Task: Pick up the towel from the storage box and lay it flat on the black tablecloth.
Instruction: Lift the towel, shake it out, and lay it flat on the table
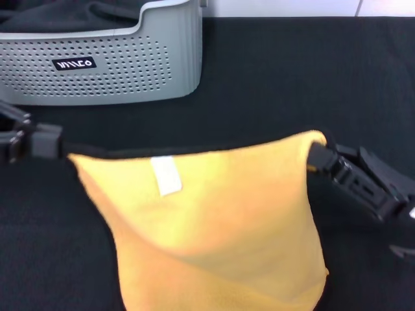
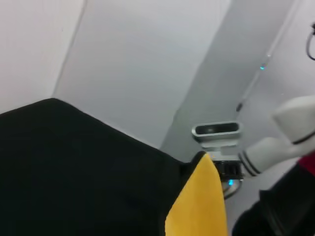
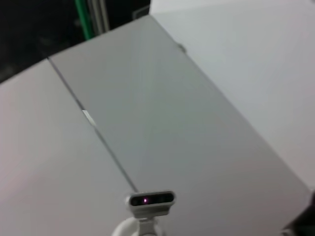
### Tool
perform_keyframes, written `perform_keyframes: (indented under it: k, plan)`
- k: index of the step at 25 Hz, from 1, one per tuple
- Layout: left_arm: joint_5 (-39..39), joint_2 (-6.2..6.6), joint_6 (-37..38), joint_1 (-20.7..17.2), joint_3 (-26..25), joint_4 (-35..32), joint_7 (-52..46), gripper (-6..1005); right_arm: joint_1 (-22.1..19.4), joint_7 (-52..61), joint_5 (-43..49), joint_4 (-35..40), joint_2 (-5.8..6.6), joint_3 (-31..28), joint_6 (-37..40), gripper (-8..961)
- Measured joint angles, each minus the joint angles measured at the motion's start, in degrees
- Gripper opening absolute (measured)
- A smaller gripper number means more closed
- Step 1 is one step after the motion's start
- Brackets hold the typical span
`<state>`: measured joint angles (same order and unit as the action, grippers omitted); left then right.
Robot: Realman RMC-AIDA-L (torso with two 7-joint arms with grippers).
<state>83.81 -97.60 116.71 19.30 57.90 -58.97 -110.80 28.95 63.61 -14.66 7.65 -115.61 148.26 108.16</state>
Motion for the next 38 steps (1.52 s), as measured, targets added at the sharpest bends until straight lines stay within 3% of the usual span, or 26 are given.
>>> perform_keyframes:
  k: [9,16,27,38]
  plan:
    - [22.83,-6.48,-2.3,10.31,-12.56,8.3,4.23,66,4.45,0.08,0.03,-1.01,0.49,-4.35,-10.71,54]
    - [27.22,-9.43,-14.35,12.17,-13.47,9.32,6.31,68,7.6,1.47,-0.08,-1.06,1.33,-5.83,-21.15,59]
    - [34.79,-12.76,-28.98,14.48,-13.29,9.94,8.05,72,12.29,3.34,0.31,-1.05,2.38,-6.15,-35.91,67]
    - [36.15,-13.17,-33.22,15.37,-13.19,12.47,9.15,76,16.59,5.01,4.04,-1.06,2.52,-5.56,-48.04,75]
